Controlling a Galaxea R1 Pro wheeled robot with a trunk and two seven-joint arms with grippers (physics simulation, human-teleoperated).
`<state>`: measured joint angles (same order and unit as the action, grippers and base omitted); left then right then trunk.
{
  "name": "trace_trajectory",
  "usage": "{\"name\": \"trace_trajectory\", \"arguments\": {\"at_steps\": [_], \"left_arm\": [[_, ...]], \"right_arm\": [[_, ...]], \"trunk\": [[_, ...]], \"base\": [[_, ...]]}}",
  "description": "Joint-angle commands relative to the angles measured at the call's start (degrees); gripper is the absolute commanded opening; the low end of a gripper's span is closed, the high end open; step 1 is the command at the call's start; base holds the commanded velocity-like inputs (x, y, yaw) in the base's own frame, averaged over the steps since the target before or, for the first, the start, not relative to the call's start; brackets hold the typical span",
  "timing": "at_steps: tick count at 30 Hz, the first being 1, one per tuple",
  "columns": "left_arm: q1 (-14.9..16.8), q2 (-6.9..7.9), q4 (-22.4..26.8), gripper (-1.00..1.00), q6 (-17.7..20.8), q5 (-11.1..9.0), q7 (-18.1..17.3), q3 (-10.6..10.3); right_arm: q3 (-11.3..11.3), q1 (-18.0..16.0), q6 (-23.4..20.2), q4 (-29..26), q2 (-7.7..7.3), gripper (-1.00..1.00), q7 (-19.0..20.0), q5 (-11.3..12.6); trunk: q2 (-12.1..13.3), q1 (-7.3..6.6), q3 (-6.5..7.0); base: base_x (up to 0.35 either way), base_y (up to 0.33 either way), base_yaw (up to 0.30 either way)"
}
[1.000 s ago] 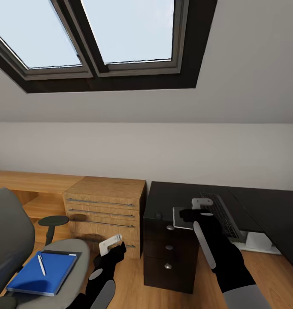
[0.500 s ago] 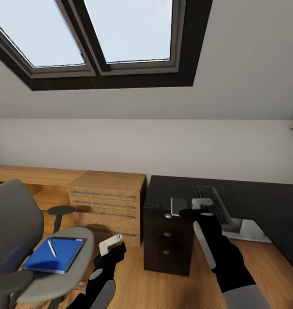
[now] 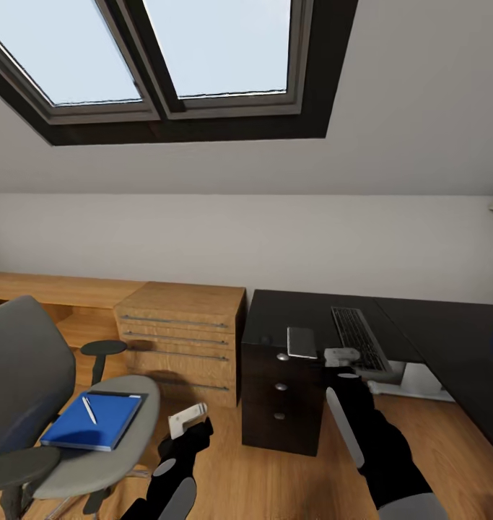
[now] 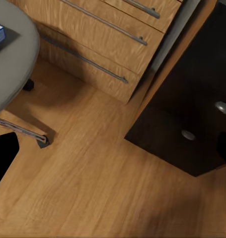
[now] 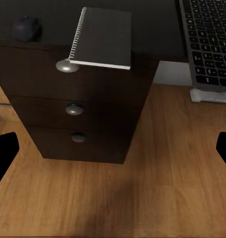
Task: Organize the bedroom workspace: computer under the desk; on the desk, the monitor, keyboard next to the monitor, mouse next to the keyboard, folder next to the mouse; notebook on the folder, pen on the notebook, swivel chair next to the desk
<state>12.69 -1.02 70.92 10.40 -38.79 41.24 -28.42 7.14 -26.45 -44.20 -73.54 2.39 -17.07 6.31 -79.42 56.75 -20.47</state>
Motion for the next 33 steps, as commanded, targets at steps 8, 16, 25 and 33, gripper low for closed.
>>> {"name": "trace_trajectory", "arguments": {"at_steps": [8,16,25,33], "left_arm": [[-0.9,0.57,-4.8,1.0,-0.3,-0.2,0.6,-5.9],[-2.3,0.79,-17.9,1.0,-12.4,-0.1,0.5,-12.3],[-3.2,1.1,-24.6,1.0,-18.9,-0.2,0.4,-14.1],[-3.3,0.97,-32.5,1.0,-20.8,0.2,0.5,-14.6]], "right_arm": [[0.1,12.2,15.3,0.0,-0.08,1.0,-0.7,0.2],[0.1,20.1,38.3,10.4,-2.33,1.0,-0.7,0.3],[0.0,22.4,47.9,17.8,-3.13,1.0,-0.5,0.5],[0.2,23.1,56.0,26.1,-4.08,1.0,-0.3,0.5]], "trunk": [[0.0,0.0,-0.8],[0.0,0.0,-1.53],[0.0,0.0,-2.12],[0.0,0.0,-2.19]], "base": [[0.0,0.0,0.0],[0.0,0.0,0.0],[0.0,0.0,0.0],[0.0,0.0,0.0]]}}
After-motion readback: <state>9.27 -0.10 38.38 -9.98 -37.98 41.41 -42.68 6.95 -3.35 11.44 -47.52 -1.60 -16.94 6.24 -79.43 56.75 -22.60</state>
